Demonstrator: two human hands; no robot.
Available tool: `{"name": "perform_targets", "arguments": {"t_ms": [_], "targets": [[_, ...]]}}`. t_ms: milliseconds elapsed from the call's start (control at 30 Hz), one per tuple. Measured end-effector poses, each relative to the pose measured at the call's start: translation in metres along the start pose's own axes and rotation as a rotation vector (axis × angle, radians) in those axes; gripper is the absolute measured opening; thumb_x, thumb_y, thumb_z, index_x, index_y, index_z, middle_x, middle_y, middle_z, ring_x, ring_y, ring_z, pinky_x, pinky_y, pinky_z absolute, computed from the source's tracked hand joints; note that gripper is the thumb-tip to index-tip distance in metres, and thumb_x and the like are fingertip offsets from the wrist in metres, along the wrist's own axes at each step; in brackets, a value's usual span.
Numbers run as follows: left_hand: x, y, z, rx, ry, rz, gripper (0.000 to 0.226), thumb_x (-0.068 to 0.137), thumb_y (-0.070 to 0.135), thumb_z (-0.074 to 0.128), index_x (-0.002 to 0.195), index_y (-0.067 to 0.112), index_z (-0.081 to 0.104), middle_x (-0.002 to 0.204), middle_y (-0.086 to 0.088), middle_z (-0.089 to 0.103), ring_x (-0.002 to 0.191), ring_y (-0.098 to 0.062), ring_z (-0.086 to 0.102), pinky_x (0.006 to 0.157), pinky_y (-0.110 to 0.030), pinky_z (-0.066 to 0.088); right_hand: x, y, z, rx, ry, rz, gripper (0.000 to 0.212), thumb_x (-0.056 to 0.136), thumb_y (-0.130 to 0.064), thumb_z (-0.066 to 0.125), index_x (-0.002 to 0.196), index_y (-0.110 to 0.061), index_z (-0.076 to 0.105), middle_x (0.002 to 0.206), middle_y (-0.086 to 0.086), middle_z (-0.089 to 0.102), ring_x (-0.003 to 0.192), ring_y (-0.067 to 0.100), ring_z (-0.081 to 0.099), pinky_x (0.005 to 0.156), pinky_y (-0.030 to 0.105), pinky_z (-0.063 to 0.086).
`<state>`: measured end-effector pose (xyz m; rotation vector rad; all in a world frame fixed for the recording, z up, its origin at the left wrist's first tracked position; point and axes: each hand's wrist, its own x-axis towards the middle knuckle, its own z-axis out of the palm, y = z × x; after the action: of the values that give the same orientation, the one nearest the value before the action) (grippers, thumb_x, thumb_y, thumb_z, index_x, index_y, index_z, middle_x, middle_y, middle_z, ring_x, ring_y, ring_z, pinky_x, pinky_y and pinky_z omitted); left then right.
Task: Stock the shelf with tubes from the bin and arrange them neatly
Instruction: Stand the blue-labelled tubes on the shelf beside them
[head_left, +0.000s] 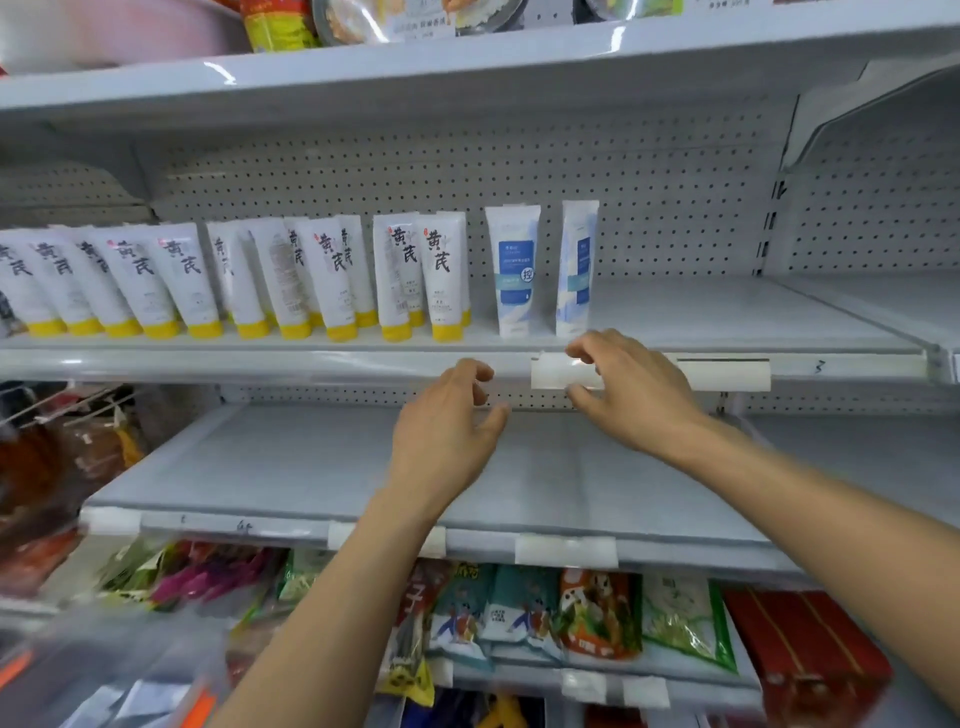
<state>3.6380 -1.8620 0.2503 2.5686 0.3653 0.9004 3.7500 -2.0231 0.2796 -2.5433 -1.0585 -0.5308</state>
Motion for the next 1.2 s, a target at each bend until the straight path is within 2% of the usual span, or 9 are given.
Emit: {"name": "perform_targets", "arguments": {"t_ms": [300, 533, 633, 833, 900, 967, 1067, 1133, 1200], "targets": [[-0.111, -0.094, -0.024, 0.051, -0.14, -0.223, 0.034, 0.093, 0.041, 0.056, 0.122, 0.026, 0.051, 0.106, 0.01, 0.061, 0.096, -0.011, 0.06, 0.08, -0.033, 0.051, -0.045, -0.092, 0.072, 0.056, -0.251, -0.203, 0.041, 0.092, -0.039, 0.055, 0.13, -0.026, 0.049, 0.135, -0.004, 0.053, 0.118, 0.018, 0.053, 0.095, 0.042, 0.048], [-0.188, -0.245, -0.053, 0.027, -0.304, -0.549, 0.03, 0.089, 0.035, 0.059, 0.117, 0.025, 0.055, 0.098, 0.009, 0.065, 0.092, -0.015, 0.062, 0.079, -0.031, 0.05, -0.037, -0.222, 0.178, 0.104, -0.459, -0.397, 0.031, 0.091, -0.038, 0.052, 0.119, -0.025, 0.052, 0.117, -0.003, 0.057, 0.105, 0.021, 0.055, 0.078, 0.033, 0.044], [-0.206, -0.321, -0.075, -0.006, -0.331, -0.689, 0.029, 0.089, 0.035, 0.059, 0.116, 0.025, 0.055, 0.093, 0.011, 0.066, 0.092, -0.015, 0.065, 0.082, -0.033, 0.051, -0.026, -0.297, 0.24, 0.183, -0.564, -0.416, 0.029, 0.09, -0.038, 0.052, 0.116, -0.024, 0.055, 0.118, -0.001, 0.059, 0.105, 0.022, 0.056, 0.081, 0.036, 0.049], [-0.229, -0.504, -0.103, -0.075, -0.295, -1.016, 0.024, 0.092, 0.028, 0.058, 0.114, 0.019, 0.059, 0.097, 0.003, 0.063, 0.093, -0.019, 0.062, 0.075, -0.025, 0.045, -0.006, -0.431, 0.381, 0.353, -0.841, -0.31, 0.02, 0.085, -0.029, 0.057, 0.102, -0.018, 0.06, 0.102, 0.003, 0.064, 0.098, 0.025, 0.06, 0.07, 0.032, 0.043], [-0.236, -0.565, -0.093, -0.123, -0.297, -1.117, 0.026, 0.093, 0.023, 0.057, 0.117, 0.014, 0.059, 0.105, -0.003, 0.065, 0.103, -0.023, 0.062, 0.086, -0.027, 0.046, -0.002, -0.463, 0.434, 0.43, -0.94, -0.21, 0.016, 0.082, -0.028, 0.059, 0.095, -0.018, 0.061, 0.092, 0.002, 0.066, 0.089, 0.024, 0.063, 0.072, 0.035, 0.05], [-0.245, -0.623, -0.071, -0.192, -0.294, -1.224, 0.03, 0.092, 0.021, 0.057, 0.12, 0.012, 0.058, 0.114, -0.007, 0.065, 0.107, -0.027, 0.062, 0.093, -0.036, 0.048, -0.002, -0.488, 0.487, 0.47, -1.018, -0.094, 0.014, 0.083, -0.026, 0.061, 0.096, -0.019, 0.061, 0.087, -0.002, 0.065, 0.083, 0.019, 0.062, 0.073, 0.031, 0.049], [-0.256, -0.687, -0.028, -0.367, -0.249, -1.448, 0.036, 0.092, 0.018, 0.058, 0.126, 0.007, 0.054, 0.117, -0.01, 0.061, 0.107, -0.028, 0.059, 0.091, -0.037, 0.049, -0.011, -0.518, 0.564, 0.476, -1.12, 0.04, 0.013, 0.086, -0.019, 0.062, 0.098, -0.017, 0.062, 0.094, 0.0, 0.061, 0.094, 0.022, 0.061, 0.078, 0.028, 0.047], [-0.269, -0.72, 0.003, -0.534, -0.218, -1.645, 0.036, 0.095, 0.016, 0.056, 0.127, 0.0, 0.053, 0.108, -0.016, 0.061, 0.105, -0.03, 0.058, 0.085, -0.039, 0.048, -0.022, -0.533, 0.612, 0.45, -1.185, 0.123, 0.019, 0.086, -0.018, 0.061, 0.105, -0.015, 0.062, 0.107, 0.007, 0.064, 0.107, 0.026, 0.061, 0.085, 0.029, 0.046], [-0.287, -0.752, 0.034, -0.555, -0.272, -1.789, 0.038, 0.097, 0.016, 0.054, 0.128, -0.004, 0.053, 0.12, -0.022, 0.061, 0.116, -0.034, 0.057, 0.091, -0.04, 0.046, -0.036, -0.544, 0.654, 0.384, -1.261, 0.149, 0.031, 0.086, -0.02, 0.06, 0.115, -0.01, 0.058, 0.119, 0.01, 0.063, 0.114, 0.027, 0.059, 0.088, 0.029, 0.045]]}}
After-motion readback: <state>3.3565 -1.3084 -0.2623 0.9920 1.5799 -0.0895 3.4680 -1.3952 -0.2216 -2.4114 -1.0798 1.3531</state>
